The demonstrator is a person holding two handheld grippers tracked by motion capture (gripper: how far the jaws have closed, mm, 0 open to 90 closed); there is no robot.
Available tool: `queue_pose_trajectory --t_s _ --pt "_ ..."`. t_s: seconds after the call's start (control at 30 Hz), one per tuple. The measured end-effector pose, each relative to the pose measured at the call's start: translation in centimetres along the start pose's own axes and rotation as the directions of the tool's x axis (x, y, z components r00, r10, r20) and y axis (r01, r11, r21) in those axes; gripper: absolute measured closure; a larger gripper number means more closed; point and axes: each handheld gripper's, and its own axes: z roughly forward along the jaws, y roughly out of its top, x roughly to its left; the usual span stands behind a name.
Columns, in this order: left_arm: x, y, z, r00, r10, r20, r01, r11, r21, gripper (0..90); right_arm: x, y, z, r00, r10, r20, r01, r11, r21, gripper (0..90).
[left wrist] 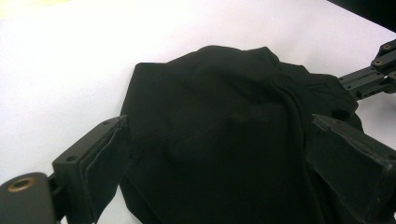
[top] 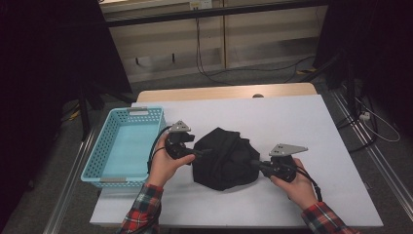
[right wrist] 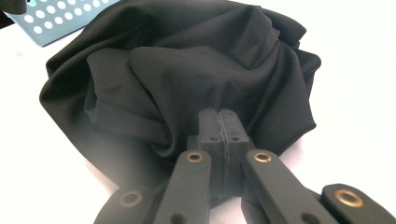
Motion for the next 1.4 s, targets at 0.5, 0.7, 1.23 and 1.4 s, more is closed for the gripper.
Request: queue_pose_trajectory --t_s 0.5,0.7,1.23,1.4 --pt "-0.2 0.4 0.2 1.0000 0.003 0.007 -0.003 1.0000 -0.008 7.7 -0.9 0.1 -1.8 0.9997 0.015 0.020 -0.015 0.999 -0.044 90.0" --pt "-0.2 0.3 0.3 1.0000 0.002 0.004 -0.002 1.0000 -0.006 7.6 -1.4 0.2 -2.8 0.9992 0.025 0.030 -0.023 0.997 -0.068 90.0" --pt "0.0 0.2 0.3 0.9998 -0.005 -0.017 0.005 1.0000 0.003 7.7 -2.3 0.0 -4.6 0.9976 0.025 0.065 -0.018 0.995 -0.097 90.0" --pt "0.1 0.2 0.2 1.0000 -0.006 -0.005 0.006 1.0000 0.002 7.8 -2.7 -0.1 -5.1 0.9964 0.033 0.078 -0.025 0.994 -0.108 90.0"
